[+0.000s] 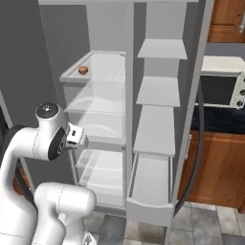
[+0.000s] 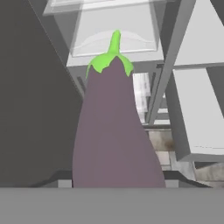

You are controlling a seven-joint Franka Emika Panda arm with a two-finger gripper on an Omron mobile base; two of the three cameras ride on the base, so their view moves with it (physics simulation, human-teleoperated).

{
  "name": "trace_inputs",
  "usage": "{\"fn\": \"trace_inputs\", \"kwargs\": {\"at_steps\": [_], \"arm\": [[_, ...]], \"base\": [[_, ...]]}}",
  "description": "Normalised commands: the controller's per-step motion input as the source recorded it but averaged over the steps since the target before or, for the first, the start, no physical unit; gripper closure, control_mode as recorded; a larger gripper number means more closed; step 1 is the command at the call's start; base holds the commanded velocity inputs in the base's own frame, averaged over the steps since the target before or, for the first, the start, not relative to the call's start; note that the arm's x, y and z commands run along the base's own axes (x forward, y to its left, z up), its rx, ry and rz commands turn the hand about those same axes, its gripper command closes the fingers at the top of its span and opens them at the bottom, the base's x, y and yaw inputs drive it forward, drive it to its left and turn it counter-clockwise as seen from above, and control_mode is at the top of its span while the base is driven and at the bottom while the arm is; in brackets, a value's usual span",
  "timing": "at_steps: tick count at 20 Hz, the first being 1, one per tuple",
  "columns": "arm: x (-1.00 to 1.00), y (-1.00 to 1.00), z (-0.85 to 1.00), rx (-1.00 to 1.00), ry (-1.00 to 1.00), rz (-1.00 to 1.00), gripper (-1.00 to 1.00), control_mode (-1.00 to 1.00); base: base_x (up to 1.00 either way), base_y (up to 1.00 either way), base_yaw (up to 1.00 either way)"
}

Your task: Take the tangerine and eggplant from the fridge shelf and place them in the freezer drawer to begin freezing them.

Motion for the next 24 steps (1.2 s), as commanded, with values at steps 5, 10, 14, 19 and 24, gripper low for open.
{"fn": "trace_inputs", "kwargs": {"at_steps": [5,10,14,19,24], "arm": [[0.0,0.0,0.0,0.0,0.0,0.0,1.0,1.0],[0.0,0.0,0.0,0.0,0.0,0.0,1.0,1.0],[0.0,0.0,0.0,0.0,0.0,0.0,1.0,1.0],[0.13,-0.18,-0.25,0.02,0.09,-0.07,1.0,-1.0],[0.73,-0.52,-0.76,0.07,0.3,-0.15,1.0,-1.0]], "base": [[0.04,-0.14,-0.2],[0.02,-0.41,-0.26],[0.04,-0.41,-0.25],[0.04,-0.23,-0.13],[0.0,0.0,0.0]]}}
